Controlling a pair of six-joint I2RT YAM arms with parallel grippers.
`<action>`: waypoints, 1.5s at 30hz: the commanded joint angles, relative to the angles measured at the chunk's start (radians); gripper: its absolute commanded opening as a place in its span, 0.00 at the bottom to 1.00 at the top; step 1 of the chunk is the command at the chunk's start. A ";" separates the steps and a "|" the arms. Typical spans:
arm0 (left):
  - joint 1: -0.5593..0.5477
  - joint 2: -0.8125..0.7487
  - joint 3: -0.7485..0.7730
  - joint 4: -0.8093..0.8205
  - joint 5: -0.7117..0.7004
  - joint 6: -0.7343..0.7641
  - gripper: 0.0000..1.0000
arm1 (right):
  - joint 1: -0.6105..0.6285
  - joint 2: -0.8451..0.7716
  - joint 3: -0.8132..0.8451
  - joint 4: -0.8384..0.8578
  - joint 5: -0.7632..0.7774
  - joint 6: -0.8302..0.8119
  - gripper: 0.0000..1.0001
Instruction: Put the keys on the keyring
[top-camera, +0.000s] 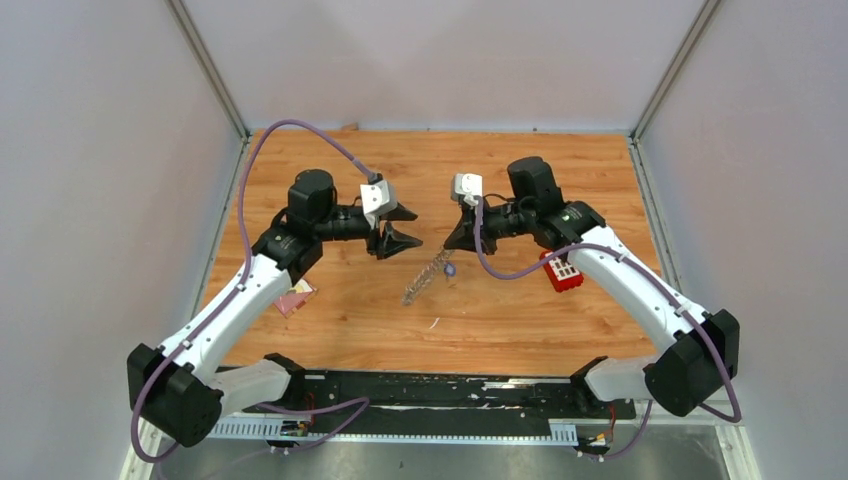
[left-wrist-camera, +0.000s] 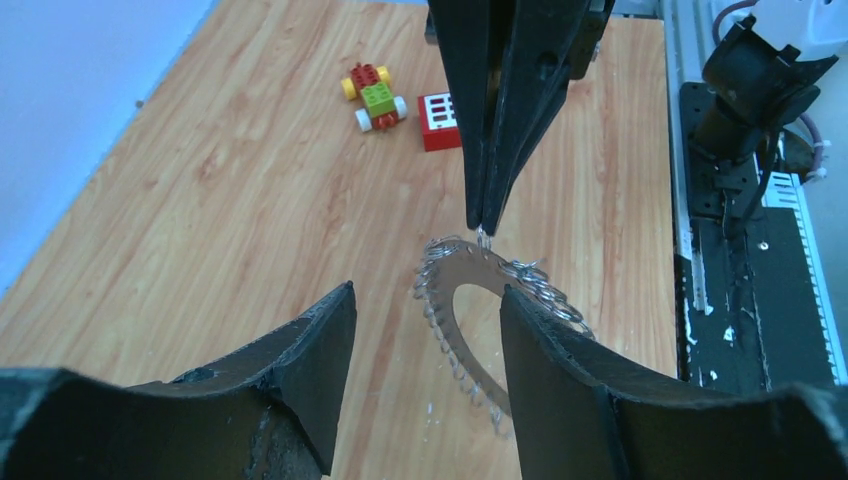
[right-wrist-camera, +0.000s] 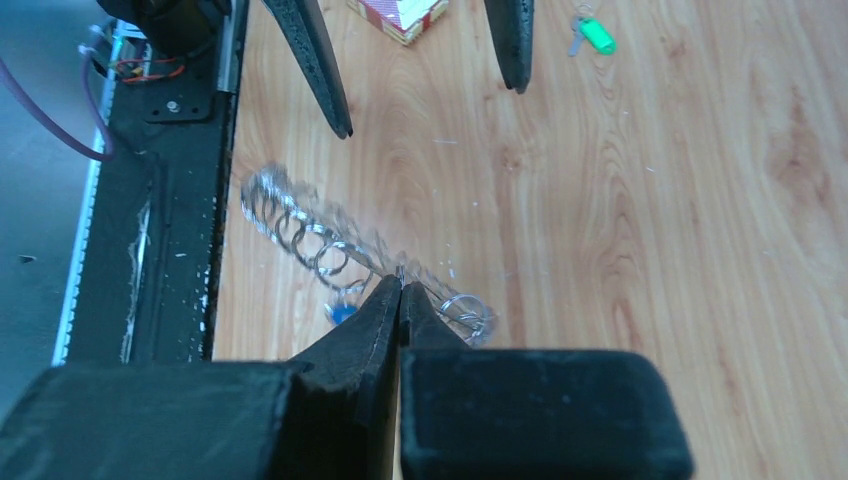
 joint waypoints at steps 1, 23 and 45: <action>-0.024 -0.006 -0.029 0.126 0.066 -0.019 0.62 | 0.008 -0.039 -0.034 0.159 -0.120 0.084 0.00; -0.100 0.080 -0.147 0.341 0.097 -0.032 0.29 | 0.010 -0.048 -0.087 0.202 -0.179 0.066 0.00; -0.101 0.110 -0.153 0.304 0.141 -0.008 0.08 | 0.009 -0.067 -0.088 0.199 -0.168 0.055 0.00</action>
